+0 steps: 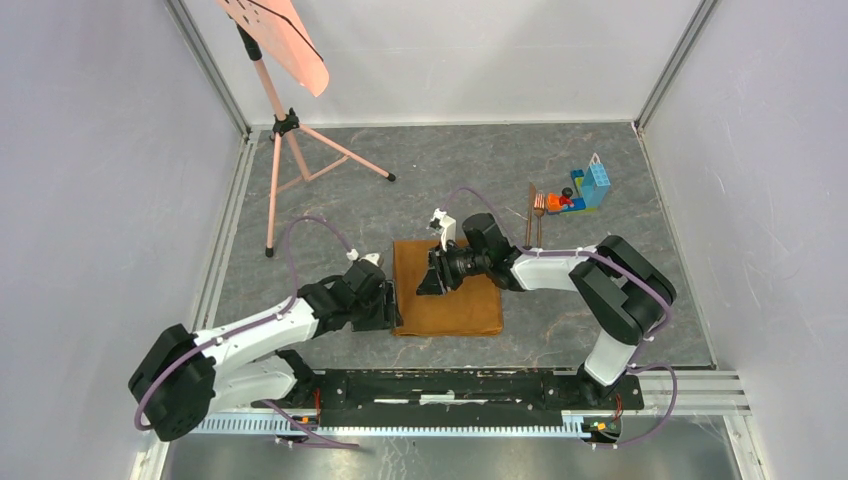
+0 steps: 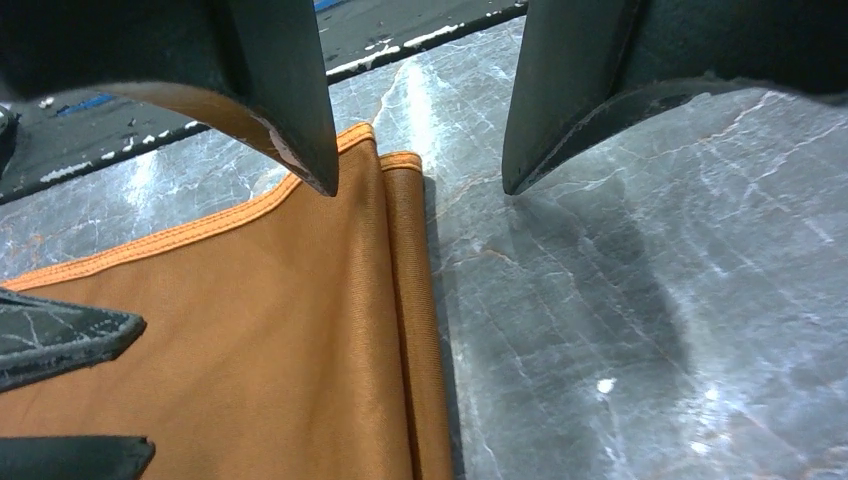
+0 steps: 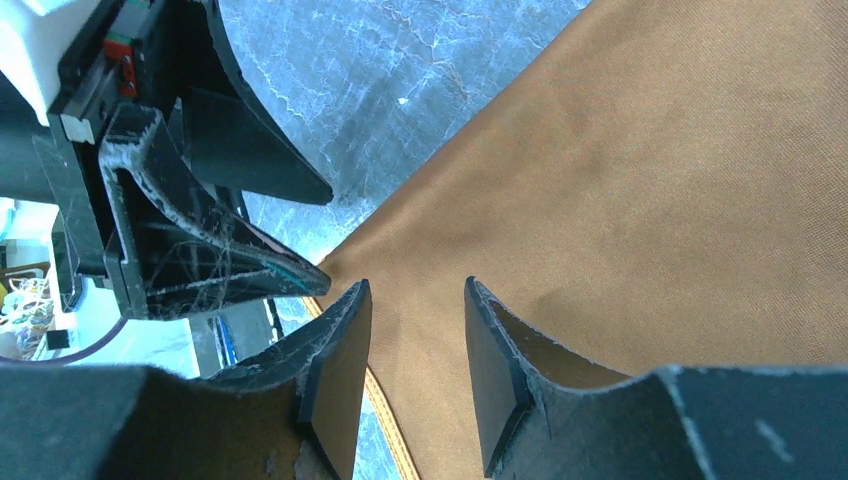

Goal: Fold the napkin into a case and place the utensils inside
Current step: Smooth out the square-folded napkin at the center of the board.

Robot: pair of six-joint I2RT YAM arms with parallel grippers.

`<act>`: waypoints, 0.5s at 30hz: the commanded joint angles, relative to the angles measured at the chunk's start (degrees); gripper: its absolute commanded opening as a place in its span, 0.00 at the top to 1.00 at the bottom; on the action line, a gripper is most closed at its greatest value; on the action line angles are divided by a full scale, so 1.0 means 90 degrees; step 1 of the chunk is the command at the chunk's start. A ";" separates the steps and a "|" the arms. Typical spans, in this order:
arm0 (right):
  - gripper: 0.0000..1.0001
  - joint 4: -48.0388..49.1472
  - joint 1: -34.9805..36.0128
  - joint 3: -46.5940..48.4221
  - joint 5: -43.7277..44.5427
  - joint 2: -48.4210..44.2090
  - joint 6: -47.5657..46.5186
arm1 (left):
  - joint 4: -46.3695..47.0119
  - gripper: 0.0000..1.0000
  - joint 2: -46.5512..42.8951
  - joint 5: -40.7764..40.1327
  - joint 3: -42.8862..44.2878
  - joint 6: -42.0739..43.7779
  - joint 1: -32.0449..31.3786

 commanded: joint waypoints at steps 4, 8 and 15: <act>0.54 0.0173 -0.0004 0.0262 -0.0065 0.0107 -0.0105 | 0.0322 0.36 0.0418 0.0594 0.0029 0.0360 0.0001; 0.54 0.0221 0.0004 0.0308 -0.0087 0.0202 -0.0069 | 0.0476 0.47 0.0352 0.0673 -0.0121 0.0334 0.0001; 0.54 0.0216 0.0084 0.0521 -0.0069 0.0376 -0.0069 | 0.0374 0.73 0.0443 0.0261 -0.0102 0.0205 0.0010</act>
